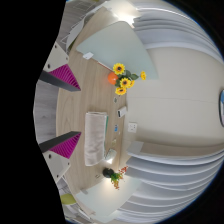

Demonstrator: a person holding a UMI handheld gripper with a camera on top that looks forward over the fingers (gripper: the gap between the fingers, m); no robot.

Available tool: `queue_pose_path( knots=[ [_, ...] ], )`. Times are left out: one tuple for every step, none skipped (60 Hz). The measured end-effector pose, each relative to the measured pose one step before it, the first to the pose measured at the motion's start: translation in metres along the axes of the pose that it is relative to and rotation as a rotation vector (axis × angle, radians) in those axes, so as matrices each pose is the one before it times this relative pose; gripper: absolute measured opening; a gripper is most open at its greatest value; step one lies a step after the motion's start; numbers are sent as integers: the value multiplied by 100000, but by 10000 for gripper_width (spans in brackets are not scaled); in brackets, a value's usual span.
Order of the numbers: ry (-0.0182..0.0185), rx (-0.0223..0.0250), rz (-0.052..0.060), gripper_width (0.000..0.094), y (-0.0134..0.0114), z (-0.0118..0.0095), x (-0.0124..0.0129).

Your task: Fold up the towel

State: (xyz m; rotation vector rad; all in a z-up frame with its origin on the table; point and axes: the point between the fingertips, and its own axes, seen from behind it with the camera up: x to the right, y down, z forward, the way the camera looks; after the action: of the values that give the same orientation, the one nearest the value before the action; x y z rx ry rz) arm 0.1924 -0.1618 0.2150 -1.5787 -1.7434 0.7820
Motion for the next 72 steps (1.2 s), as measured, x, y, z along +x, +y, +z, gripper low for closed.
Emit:
queue_pose_path(
  knots=[
    [-248,410,287,852,-91,117,-57],
    [-198,309,209,853,-52,207,-37],
    [-24,153,114,854,4,290,10],
    [87,30,-6,852,69,612,143],
    [307,-54,-120,854,43,481,134],
    [392,79,-177,852,0,501,115],
    [762,35,-197,853,-53,-260,-26],
    [288,175,-391,852,-190,1277,94],
    [493,247,-319,853,-64,662,126],
    [478,155,-243,853,0,616,115],
    [374,69,-187,852,20,596,41],
    [301,77,-170,853,37,592,27],
    [270,-33,-124,853,64,586,-20],
    [314,-99,-31,852,113,630,-11],
    [377,-140,98,854,84,612,21],
    [327,-109,208,852,88,589,18],
    [180,-45,241,852,40,585,-24],
    [39,51,258,852,52,594,-44],
    [-60,70,350,852,35,576,-112],
    [-184,245,253,852,-27,571,-119],
    [-289,356,103,851,-51,629,-114],
    [-229,371,-108,853,-53,594,-46],
    [-2,239,-54,853,5,631,4],
    [189,25,-106,851,34,630,-14],
    [226,-153,-136,851,44,642,3],
    [201,-134,-179,852,26,632,49],
    [180,24,-223,852,39,630,-2],
    [89,147,-190,853,-21,647,-3],
    [49,162,-128,851,-36,668,11],
    [-36,-190,-114,853,-95,452,133],
    [160,337,-53,852,33,948,-103],
    [105,-309,-24,852,-36,516,124],
    [84,-125,119,849,14,704,41],
    [67,142,215,853,41,929,-120],
    [-302,-406,183,855,-36,509,75],
    [-299,-103,114,852,-14,747,-33],
    [-263,-111,92,852,-14,798,-55],
    [-148,-82,53,850,-21,783,14],
    [-22,-185,23,851,13,771,9],
    [-1,-360,-119,853,49,780,51],
    [-26,-414,-236,850,38,779,56],
    [95,-358,-212,849,-10,759,-5],
    [102,-184,-139,851,11,722,83],
    [170,-157,-111,849,-6,730,103],
    [71,-300,-199,849,38,680,92],
    [70,-320,-312,853,20,703,88],
    [38,-127,-228,850,-15,671,77],
    [162,113,-60,850,-68,670,105],
    [141,136,76,849,-38,635,107],
    [-89,-17,55,854,27,646,14],
    [-356,-183,-61,851,83,641,-46],
    [-379,-379,-2,852,100,600,-20],
    [-394,-417,154,854,162,549,10],
    [-7,-680,363,850,123,507,-48],
    [-113,-525,387,852,134,503,21],
    [-264,-535,342,853,109,440,6],
    [-209,-501,258,852,117,397,10],
    [-310,-341,138,855,126,236,170],
    [-23,-318,70,856,106,313,67],
    [69,-242,-22,853,56,264,89],
    [114,-153,-31,853,34,250,73],
    [129,-58,-98,852,20,199,34],
    [58,5,-183,849,8,134,26],
    [-108,397,-176,847,-118,73,-29],
    [-49,507,-198,841,-116,36,-26],
    [0,100,-328,834,-3,51,-46],
    [-251,-139,-477,819,3,258,13],
    [124,259,-263,804,-77,-143,-85],
    [161,28,-319,781,28,-3,10],
    [75,-31,-323,741,52,3,-67],
    [-86,-47,-503,686,10,9,-104],
    [499,-213,-895,560,38,13,76]
  ],
)
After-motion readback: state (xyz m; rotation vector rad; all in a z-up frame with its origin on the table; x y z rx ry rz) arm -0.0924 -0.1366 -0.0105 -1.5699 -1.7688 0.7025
